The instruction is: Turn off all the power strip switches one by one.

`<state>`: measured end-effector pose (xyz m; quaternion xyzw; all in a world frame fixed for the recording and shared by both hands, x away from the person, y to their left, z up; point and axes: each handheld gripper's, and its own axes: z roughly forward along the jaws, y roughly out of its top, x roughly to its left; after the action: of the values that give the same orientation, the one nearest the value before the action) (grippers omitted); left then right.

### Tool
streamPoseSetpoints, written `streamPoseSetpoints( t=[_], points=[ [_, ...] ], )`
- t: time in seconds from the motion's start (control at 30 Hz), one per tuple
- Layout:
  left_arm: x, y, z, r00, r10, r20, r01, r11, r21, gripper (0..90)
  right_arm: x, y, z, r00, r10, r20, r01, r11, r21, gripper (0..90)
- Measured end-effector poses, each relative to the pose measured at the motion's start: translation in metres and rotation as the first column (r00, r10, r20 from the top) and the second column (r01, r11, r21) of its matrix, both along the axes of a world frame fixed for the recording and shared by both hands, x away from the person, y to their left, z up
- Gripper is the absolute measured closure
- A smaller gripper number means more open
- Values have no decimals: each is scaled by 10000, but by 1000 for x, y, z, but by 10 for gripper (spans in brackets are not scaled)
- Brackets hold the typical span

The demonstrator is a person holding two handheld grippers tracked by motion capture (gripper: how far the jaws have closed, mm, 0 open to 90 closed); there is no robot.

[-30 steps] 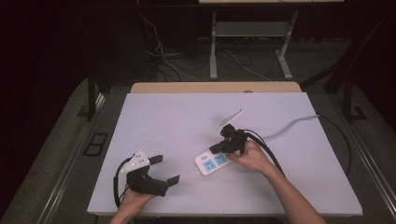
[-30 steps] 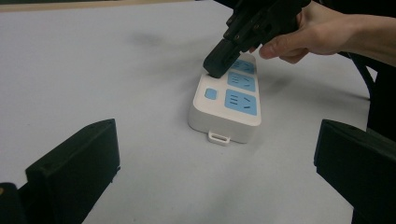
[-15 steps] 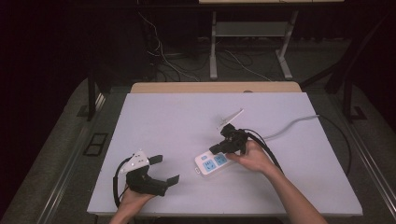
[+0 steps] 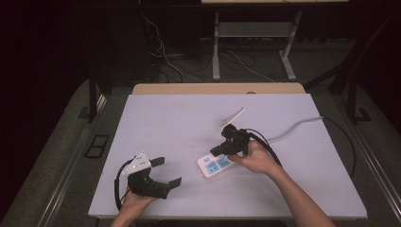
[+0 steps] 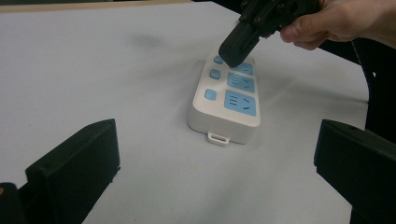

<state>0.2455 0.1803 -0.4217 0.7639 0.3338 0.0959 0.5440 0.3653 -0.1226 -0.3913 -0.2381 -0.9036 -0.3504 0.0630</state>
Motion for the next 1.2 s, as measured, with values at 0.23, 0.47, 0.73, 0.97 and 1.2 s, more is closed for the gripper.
streamPoseSetpoints(
  t=[0.23, 0.47, 0.73, 0.97, 1.2],
  points=[
    [0, 0, 0, 10000, -9, 1, 9, 10000, 2, 0, 0, 7, -1, 9998, 172, -32, -172, 9998, -36, 896],
    [0, 1, 0, 10000, -4, 11, 4, 10000, 14, 0, 1, 14, -8, 9996, 265, -126, -267, 9996, -133, 896],
    [0, 1, 0, 10000, -5, 25, 5, 10000, 18, 0, 3, 18, -13, 9993, 260, -254, -266, 9994, -205, 896],
    [0, 1, 1, 10000, 8, 44, -8, 10000, 16, 0, 5, 24, -20, 9994, 300, -173, -304, 9992, -249, 896],
    [0, 1, 1, 10000, 6, 56, -6, 10000, 32, 0, 5, 26, -23, 9994, 317, -159, -321, 9991, -278, 896]
  ],
)
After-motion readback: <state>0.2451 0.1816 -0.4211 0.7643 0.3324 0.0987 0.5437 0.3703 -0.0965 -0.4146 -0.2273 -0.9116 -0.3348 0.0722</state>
